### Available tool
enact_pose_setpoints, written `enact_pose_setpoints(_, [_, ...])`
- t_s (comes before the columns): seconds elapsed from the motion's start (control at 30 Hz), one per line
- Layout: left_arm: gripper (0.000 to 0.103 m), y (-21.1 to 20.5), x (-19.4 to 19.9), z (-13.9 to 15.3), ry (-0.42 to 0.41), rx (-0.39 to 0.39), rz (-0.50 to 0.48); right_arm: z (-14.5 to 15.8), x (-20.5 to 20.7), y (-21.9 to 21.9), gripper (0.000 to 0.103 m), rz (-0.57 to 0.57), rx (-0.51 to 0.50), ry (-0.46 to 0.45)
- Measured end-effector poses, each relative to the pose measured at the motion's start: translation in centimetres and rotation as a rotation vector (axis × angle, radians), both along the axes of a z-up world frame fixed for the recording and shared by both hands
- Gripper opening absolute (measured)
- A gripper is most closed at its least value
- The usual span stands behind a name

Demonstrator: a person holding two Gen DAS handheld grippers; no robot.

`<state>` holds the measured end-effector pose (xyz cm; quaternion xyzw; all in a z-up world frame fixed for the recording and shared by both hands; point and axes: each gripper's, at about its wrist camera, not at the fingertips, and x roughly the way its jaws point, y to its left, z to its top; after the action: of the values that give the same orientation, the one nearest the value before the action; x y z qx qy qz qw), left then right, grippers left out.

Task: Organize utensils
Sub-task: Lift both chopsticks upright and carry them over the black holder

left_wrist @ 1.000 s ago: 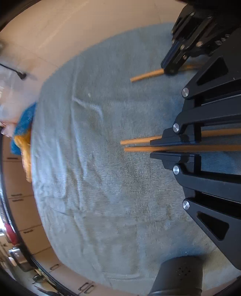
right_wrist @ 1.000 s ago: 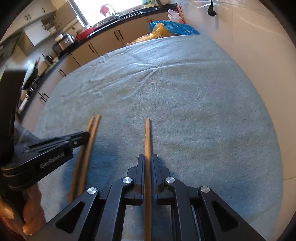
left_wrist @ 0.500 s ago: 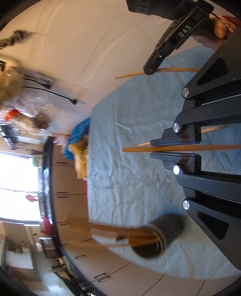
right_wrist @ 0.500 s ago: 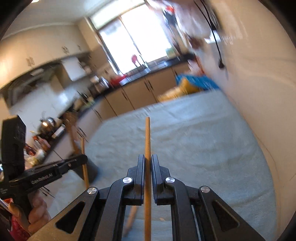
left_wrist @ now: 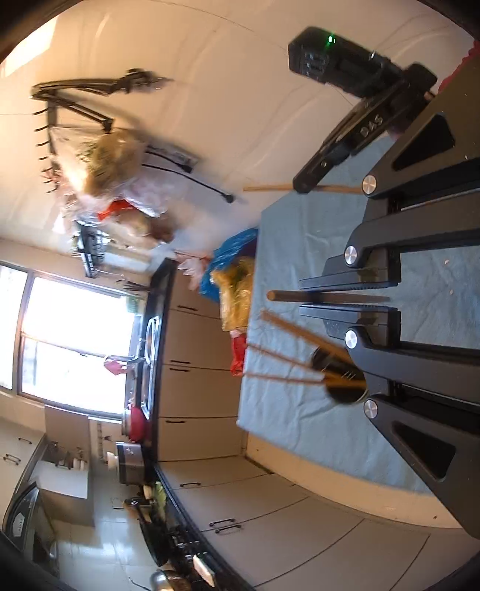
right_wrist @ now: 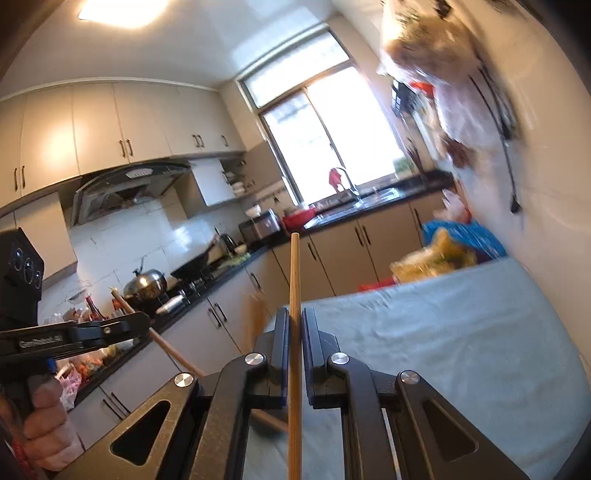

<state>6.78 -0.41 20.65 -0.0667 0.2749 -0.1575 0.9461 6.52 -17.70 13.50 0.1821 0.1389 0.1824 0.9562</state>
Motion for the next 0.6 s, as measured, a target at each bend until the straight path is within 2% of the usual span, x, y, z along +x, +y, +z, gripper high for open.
enact_pose_setpoints(0.2, [0.006,4.3,1.3,3.8,-0.051,0.002,0.043,3.1,3.8,5.1,0.007,0.039,0.000,-0.053])
enact_pose_setpoints(0.3, [0.006,6.3,2.5,4.5,-0.050,-0.007,0.064,4.1,5.6,8.4,0.007,0.058,-0.012,-0.080])
enact_pose_setpoints(0.4, [0.006,7.6,4.6,4.0,-0.034,-0.023,0.091,4.3,7.4,11.4,0.007,0.066,-0.018,-0.093])
enact_pose_setpoints(0.6, [0.006,8.6,8.6,1.2,0.019,-0.037,0.099,3.4,10.9,16.2,0.007,0.007,-0.104,-0.128])
